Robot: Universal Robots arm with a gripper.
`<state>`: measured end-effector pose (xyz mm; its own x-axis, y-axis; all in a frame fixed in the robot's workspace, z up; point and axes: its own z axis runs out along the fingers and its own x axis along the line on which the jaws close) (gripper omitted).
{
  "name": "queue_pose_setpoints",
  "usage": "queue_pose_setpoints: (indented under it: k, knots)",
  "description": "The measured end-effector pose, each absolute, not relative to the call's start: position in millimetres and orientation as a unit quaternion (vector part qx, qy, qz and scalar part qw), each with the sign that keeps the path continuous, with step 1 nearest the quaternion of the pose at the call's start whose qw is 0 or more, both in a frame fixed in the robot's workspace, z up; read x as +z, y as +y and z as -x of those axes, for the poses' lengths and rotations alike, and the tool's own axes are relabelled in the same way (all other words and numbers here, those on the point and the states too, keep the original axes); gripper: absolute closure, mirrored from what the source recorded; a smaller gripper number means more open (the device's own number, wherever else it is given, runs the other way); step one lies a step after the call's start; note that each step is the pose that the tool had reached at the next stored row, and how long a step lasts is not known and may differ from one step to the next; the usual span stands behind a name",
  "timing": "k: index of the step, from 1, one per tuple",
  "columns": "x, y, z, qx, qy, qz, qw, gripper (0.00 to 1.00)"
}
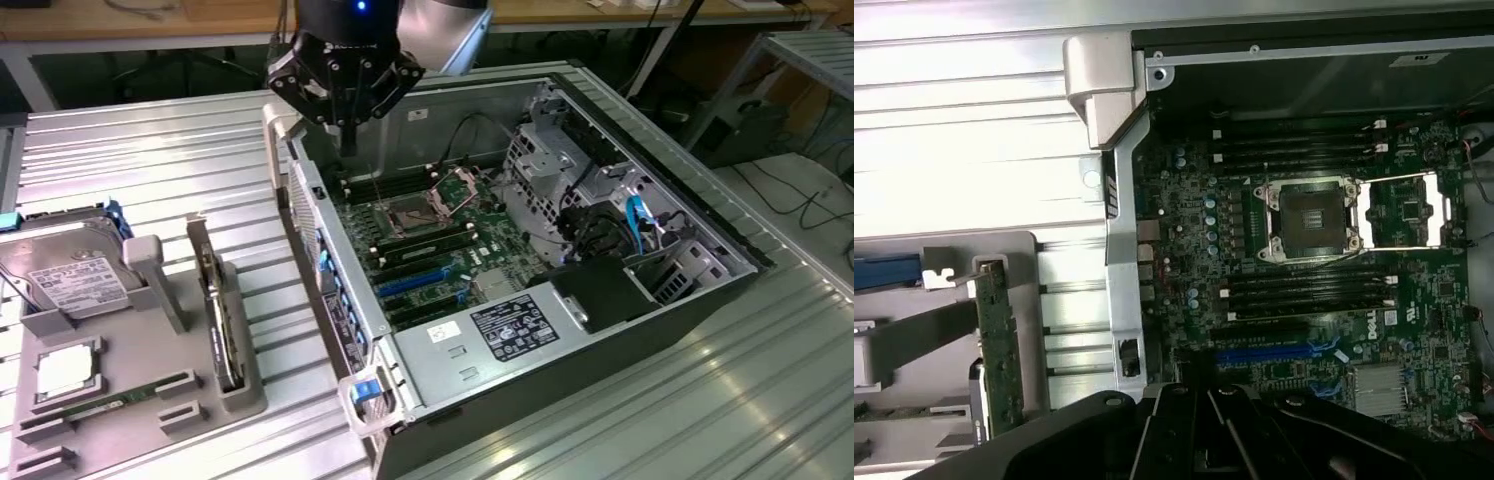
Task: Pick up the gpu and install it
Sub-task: 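Reach for the gpu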
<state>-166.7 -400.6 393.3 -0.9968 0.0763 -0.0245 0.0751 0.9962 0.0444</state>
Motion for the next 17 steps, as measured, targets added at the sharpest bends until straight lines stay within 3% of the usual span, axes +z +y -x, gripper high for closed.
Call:
queue_pose_setpoints:
  k: [17]
  knots:
    - [393, -401, 183, 0.022, 0.999, -0.038, 0.013, 0.89]
